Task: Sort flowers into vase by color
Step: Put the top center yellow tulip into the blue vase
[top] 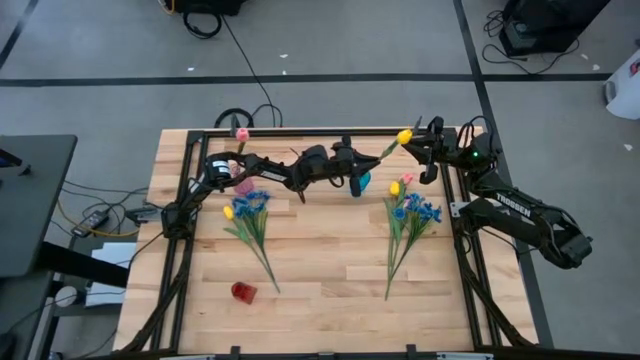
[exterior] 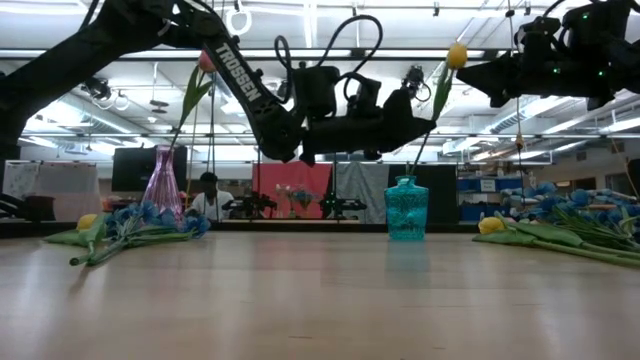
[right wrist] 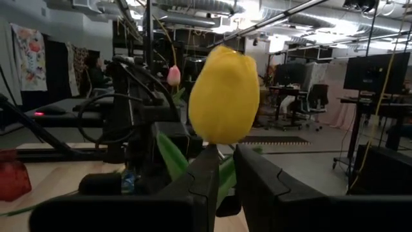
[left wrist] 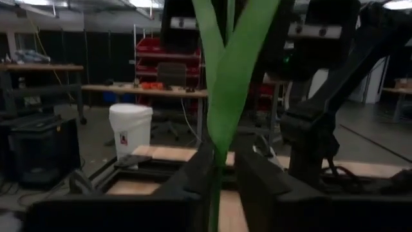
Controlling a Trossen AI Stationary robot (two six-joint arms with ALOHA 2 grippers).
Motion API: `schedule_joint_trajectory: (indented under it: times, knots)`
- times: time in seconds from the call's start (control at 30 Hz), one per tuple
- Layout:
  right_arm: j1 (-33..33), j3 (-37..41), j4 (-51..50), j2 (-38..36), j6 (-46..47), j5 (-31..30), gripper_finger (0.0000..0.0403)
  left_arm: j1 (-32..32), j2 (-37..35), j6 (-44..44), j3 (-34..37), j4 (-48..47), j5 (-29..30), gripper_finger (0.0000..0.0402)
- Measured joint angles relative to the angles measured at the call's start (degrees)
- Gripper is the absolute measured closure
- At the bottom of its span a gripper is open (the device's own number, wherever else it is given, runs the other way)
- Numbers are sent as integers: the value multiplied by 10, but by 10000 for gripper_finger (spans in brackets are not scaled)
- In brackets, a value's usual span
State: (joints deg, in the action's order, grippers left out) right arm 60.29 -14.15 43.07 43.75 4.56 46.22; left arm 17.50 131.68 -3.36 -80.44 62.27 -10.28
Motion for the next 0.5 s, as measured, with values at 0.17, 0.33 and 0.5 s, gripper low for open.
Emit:
schedule_joint_trajectory:
  times: [0.17, 0.33, 0.5]
  knots:
    - [0, 0, -3, 0, 0, 0, 338, 1, -1, -11, 0, -10, 4, 256]
    - [0, 0, -5, 0, 0, 4, 338, 5, -28, 8, 1, -83, 0, 225]
    - [2, 0, -7, 0, -1, 4, 338, -3, -77, 59, 1, -215, 5, 221]
